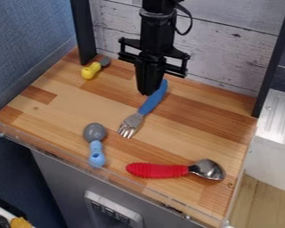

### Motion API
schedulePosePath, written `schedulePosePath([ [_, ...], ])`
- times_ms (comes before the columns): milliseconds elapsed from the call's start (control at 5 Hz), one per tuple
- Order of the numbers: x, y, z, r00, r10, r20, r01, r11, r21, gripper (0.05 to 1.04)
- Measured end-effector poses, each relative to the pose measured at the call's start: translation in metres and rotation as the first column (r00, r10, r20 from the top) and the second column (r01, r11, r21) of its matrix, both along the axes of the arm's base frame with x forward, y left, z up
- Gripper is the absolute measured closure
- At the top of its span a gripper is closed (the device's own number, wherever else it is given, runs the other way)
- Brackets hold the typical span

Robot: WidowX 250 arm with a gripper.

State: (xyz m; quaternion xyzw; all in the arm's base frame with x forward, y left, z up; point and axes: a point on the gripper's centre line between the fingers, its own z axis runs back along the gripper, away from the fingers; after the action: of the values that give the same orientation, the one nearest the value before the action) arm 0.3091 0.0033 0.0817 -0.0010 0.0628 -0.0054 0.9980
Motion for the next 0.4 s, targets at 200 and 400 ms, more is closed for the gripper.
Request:
schedulePosePath([
  [200, 0.008, 0.016, -0.006, 0.998, -0.058, -0.012, 0.057, 0.998, -0.007, 1.017],
  [400, 0.025, 0.045, -0.003, 0.993, -0.115, 0.004, 0.115, 0.993, -0.010, 0.993],
])
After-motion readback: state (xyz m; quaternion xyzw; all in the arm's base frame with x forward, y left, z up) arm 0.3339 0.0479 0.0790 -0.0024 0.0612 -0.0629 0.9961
